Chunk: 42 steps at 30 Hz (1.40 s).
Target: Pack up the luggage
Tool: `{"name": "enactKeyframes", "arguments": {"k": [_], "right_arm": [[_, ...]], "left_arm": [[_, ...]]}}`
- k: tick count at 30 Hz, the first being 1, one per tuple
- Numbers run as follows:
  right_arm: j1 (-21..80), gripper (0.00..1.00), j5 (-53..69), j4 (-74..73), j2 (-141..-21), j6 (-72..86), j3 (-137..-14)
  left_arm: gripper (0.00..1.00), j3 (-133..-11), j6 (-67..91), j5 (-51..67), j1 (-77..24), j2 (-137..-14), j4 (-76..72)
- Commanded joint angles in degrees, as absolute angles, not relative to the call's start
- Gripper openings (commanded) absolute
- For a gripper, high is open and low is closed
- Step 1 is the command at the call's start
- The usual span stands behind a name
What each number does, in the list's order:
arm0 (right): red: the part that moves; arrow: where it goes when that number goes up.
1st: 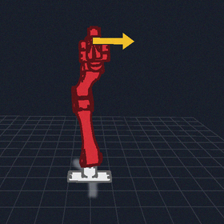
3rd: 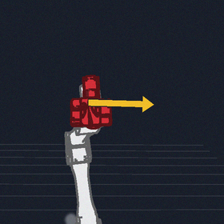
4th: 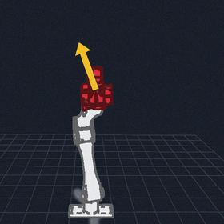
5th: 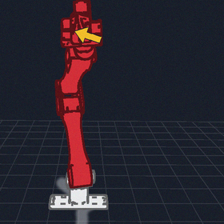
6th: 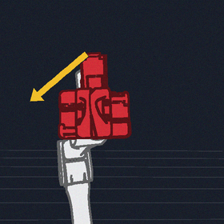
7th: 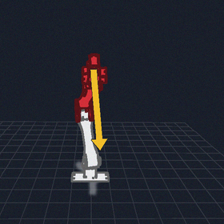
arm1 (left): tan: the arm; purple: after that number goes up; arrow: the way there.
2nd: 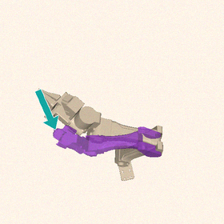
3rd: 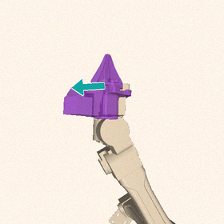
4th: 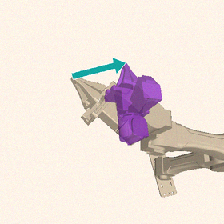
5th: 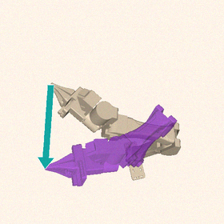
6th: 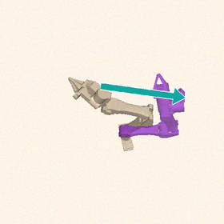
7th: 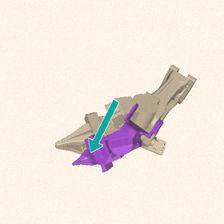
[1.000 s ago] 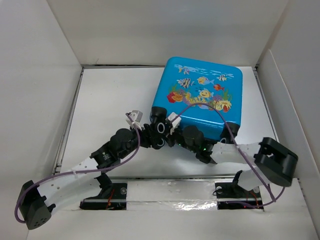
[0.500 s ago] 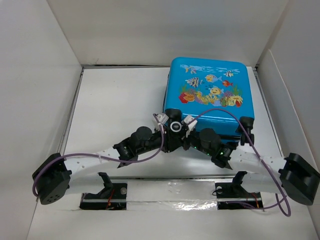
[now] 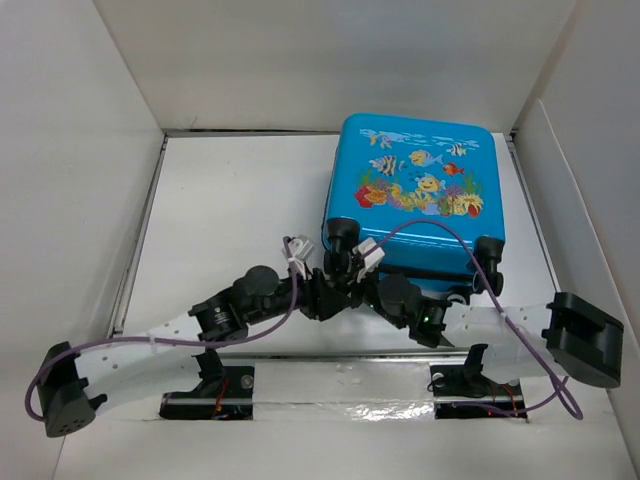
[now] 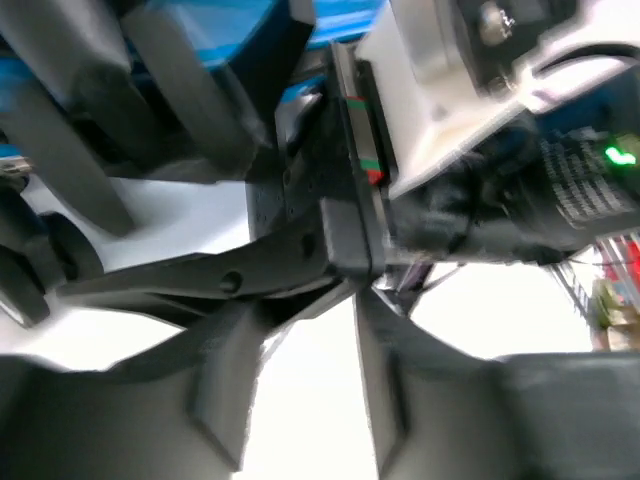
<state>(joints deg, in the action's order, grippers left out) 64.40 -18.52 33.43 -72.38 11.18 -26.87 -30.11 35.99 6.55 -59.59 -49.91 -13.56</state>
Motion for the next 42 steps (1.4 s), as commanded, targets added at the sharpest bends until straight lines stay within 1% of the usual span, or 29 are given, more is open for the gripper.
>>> {"name": "enactKeyframes", "arguments": {"k": [1,2,3,5,8,12,16,23,27,32,36,42], "right_arm": [[70.14,0.72,-15.19,29.55,-67.52,13.10,-28.83],[70.14,0.79,-15.55,28.05,-66.37,13.01,-28.92],[70.66,0.81,-16.08,24.99,-65.40,12.83,-29.09],[70.66,0.87,-16.87,22.51,-63.20,12.66,-29.44],[71.98,0.93,-19.23,17.77,-61.27,12.65,-30.32],[72.69,0.99,-22.93,12.14,-60.56,14.15,-31.81],[72.69,1.00,-28.29,9.76,-61.70,14.50,-36.02],[72.69,1.00,-34.71,9.49,-67.32,14.41,-44.28],[72.69,1.00,-36.47,8.97,-68.91,14.77,-46.40],[72.69,1.00,-38.05,8.35,-66.54,15.99,-44.57],[72.69,1.00,-40.25,6.60,-64.43,16.35,-43.51],[72.69,1.00,-42.71,4.05,-64.16,14.24,-45.79]], "left_arm": [[0.44,-32.43,36.65,-3.47,-59.59,-42.38,-19.98],[0.45,-32.00,36.56,-4.99,-59.07,-39.58,-17.95],[0.46,-31.12,36.56,-6.49,-59.06,-38.25,-13.49],[0.46,-29.80,37.70,-10.89,-58.01,-34.74,-9.68],[0.42,-26.46,38.23,-12.30,-56.43,-32.35,-7.12],[0.39,-24.61,38.58,-10.90,-52.40,-34.45,-7.99],[0.36,-24.52,38.32,-9.49,-51.06,-38.05,-10.54],[0.35,-24.52,37.79,-10.28,-50.54,-41.48,-15.55],[0.35,-25.84,37.88,-10.90,-50.01,-42.71,-19.15],[0.33,-28.30,37.53,-6.16,-49.48,-51.21,-22.58],[0.32,-27.16,37.79,-0.45,-49.48,-54.49,-30.73],[0.32,-27.78,38.06,4.22,-49.48,-58.01,-34.18]]}}
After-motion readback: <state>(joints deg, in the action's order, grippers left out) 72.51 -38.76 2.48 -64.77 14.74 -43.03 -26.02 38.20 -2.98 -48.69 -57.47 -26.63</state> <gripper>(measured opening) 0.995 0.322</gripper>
